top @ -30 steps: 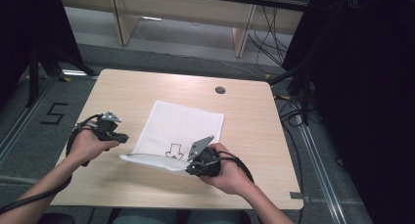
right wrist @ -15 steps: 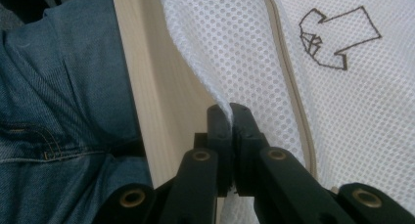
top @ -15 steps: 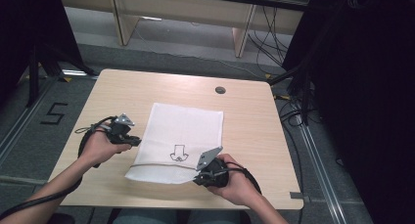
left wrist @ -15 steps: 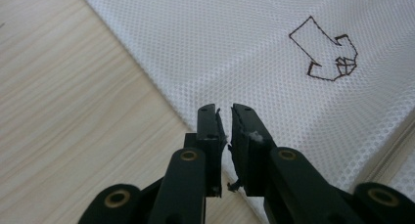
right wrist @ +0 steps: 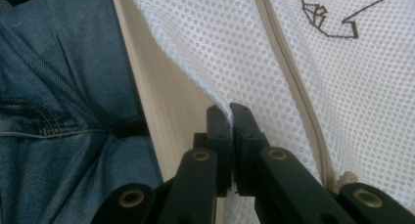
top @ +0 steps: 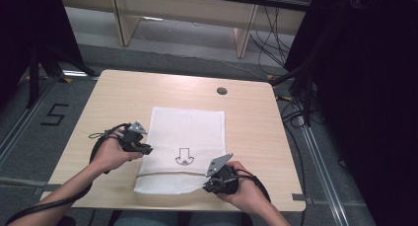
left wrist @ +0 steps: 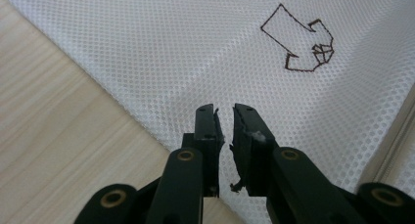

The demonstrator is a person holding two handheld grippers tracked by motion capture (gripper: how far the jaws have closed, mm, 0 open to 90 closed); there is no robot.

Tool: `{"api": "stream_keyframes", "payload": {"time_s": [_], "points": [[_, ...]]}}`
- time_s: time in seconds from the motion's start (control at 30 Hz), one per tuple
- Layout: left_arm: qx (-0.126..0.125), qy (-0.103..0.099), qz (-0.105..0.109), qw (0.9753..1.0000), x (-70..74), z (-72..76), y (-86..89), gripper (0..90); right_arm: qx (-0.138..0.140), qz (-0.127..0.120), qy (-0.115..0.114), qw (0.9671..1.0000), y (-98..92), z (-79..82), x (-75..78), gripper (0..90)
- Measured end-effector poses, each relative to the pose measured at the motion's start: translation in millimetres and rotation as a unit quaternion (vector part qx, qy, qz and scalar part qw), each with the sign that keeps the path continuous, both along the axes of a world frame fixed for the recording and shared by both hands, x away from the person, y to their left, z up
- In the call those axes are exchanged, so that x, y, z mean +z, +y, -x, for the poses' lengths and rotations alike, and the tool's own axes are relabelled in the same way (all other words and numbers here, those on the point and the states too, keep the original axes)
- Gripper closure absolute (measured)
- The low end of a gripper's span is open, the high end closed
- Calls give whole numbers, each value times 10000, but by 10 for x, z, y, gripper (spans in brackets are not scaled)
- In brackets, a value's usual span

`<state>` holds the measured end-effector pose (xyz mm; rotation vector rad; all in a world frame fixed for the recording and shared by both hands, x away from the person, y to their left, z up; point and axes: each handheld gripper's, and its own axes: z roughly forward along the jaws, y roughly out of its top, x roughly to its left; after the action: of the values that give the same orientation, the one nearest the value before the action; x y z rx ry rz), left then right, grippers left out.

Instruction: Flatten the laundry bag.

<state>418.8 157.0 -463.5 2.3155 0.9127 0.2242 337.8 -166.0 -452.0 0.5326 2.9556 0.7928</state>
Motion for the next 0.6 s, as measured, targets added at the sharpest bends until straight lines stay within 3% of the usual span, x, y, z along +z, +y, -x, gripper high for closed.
{"api": "stream_keyframes", "payload": {"time_s": [0.1,0.17,0.23,0.4,0.47,0.5,0.53,0.6], "points": [[-34,18,47,10000,-22,17,-30,800,-45,33,45,10000,-41,0,-23,885],[-124,28,-40,9999,-28,26,-46,798,-129,76,168,9997,-61,15,-35,884],[-139,35,-55,9999,-41,35,-65,797,-97,76,78,9999,-85,0,-53,884],[-257,121,-128,9995,-58,60,-123,794,-201,146,212,9995,-146,5,-78,883],[-347,87,-165,9992,-68,66,-147,793,-206,168,152,9995,-183,-12,-95,881],[-420,128,-228,9988,-69,67,-153,792,-304,230,284,9989,-215,-4,-110,880],[-337,123,-101,9993,-96,85,-196,792,-283,244,203,9991,-237,-19,-120,879],[-396,157,-195,9989,-93,87,-199,792,-309,265,211,9989,-253,-23,-131,877]]}}
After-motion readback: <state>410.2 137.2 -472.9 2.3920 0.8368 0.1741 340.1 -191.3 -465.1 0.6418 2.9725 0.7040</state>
